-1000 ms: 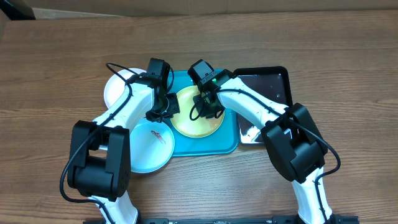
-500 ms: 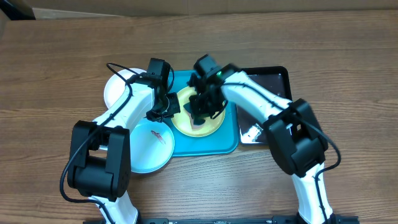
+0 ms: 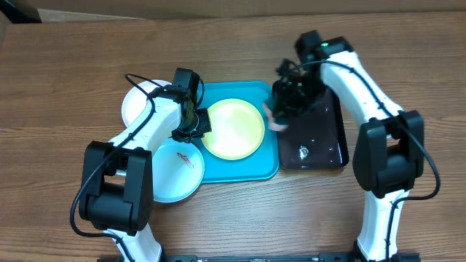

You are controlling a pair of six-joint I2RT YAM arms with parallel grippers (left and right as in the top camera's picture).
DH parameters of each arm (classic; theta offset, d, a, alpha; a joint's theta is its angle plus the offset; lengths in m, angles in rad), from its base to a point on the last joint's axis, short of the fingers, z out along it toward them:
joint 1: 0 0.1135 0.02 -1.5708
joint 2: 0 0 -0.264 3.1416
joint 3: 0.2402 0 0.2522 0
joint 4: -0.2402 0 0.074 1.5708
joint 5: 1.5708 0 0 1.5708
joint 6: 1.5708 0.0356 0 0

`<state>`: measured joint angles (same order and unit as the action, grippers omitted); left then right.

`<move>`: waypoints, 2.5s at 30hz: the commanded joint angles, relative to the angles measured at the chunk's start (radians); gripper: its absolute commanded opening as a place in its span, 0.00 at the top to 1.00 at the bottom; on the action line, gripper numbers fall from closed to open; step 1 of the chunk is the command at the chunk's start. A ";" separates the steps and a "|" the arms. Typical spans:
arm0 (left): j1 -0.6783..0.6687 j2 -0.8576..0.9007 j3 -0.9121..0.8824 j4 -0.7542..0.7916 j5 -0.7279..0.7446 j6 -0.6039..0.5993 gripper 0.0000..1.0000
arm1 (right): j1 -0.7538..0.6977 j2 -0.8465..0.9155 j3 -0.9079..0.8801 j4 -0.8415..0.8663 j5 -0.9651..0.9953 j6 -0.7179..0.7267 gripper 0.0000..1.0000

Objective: Clean dirty plates on tray and stack at the side
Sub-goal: 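Return the sponge to the black tray and withdraw the right gripper, then lift the yellow plate with the left gripper and carry it rightward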

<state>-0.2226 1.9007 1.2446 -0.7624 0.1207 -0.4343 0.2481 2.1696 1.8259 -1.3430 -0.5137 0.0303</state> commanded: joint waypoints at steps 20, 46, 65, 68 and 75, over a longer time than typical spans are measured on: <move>-0.002 0.005 0.019 0.001 0.011 0.008 0.62 | -0.061 -0.040 -0.109 0.164 0.497 0.100 0.29; -0.080 0.010 -0.024 0.045 -0.076 -0.001 0.78 | -0.356 -0.041 0.171 -0.010 0.482 0.153 0.00; -0.048 0.008 0.084 0.003 -0.080 0.031 0.96 | -0.360 -0.041 0.171 0.040 0.486 0.153 0.00; -0.025 0.008 0.167 -0.056 -0.080 0.065 0.96 | -0.360 -0.041 0.171 0.040 0.486 0.153 0.00; -0.005 0.008 0.301 -0.102 -0.076 0.099 0.96 | -0.360 -0.041 0.171 0.040 0.486 0.153 0.00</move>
<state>-0.2279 1.9007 1.4849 -0.8505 0.0486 -0.3725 -0.1108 2.1551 1.9797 -1.3056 -0.0265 0.1829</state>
